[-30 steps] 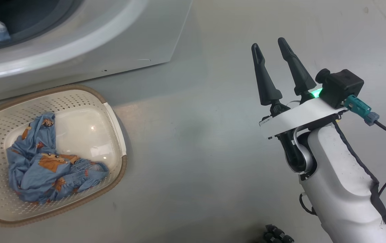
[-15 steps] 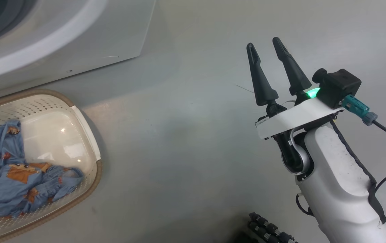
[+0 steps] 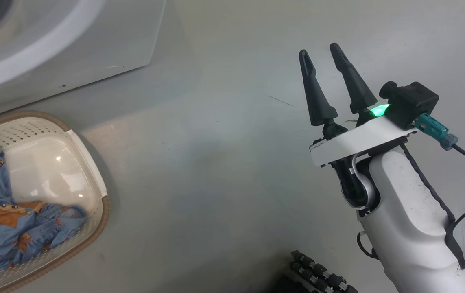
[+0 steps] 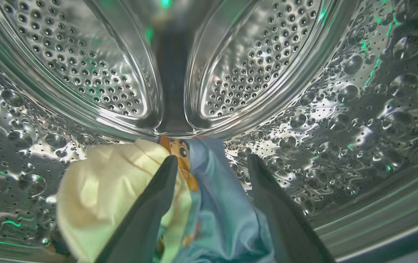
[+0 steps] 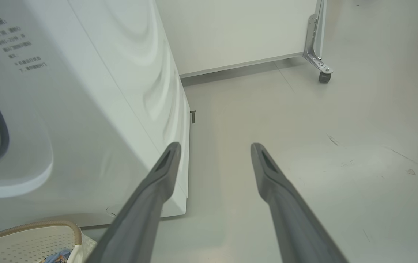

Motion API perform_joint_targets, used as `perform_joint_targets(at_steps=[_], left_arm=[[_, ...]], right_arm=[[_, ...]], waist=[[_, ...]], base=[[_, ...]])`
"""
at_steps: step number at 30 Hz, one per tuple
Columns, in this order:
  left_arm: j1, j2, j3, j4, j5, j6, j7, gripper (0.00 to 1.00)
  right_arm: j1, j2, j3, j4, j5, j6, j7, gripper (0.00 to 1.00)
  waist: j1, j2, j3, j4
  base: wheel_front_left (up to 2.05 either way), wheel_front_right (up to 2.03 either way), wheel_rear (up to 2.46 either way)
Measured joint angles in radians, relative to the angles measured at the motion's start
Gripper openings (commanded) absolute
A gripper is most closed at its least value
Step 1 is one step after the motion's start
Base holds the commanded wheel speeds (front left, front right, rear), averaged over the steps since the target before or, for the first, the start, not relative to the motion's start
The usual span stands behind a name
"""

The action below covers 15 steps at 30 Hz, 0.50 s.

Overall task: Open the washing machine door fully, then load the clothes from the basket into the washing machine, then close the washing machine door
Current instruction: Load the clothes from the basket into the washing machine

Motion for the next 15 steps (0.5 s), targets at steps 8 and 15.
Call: perform_joint_targets(at_steps=[8, 15], left_arm=[[0.005, -0.038, -0.011, 0.056, -0.008, 0.0, -0.035, 1.0], [0.046, -0.077, -0.035, 0.088, -0.01, -0.001, -0.08, 1.0]], right_arm=[[0.0, 0.0, -0.01, 0.002, -0.001, 0.0, 0.0, 1.0], [0.0, 0.0, -0.021, 0.007, -0.004, 0.0, 0.0, 1.0]], waist=[[0.0, 0.0, -0.021, 0.016], [0.0, 0.0, -0.053, 0.052]], base=[[0.0, 0.0, 0.0], [0.0, 0.0, 0.0]])
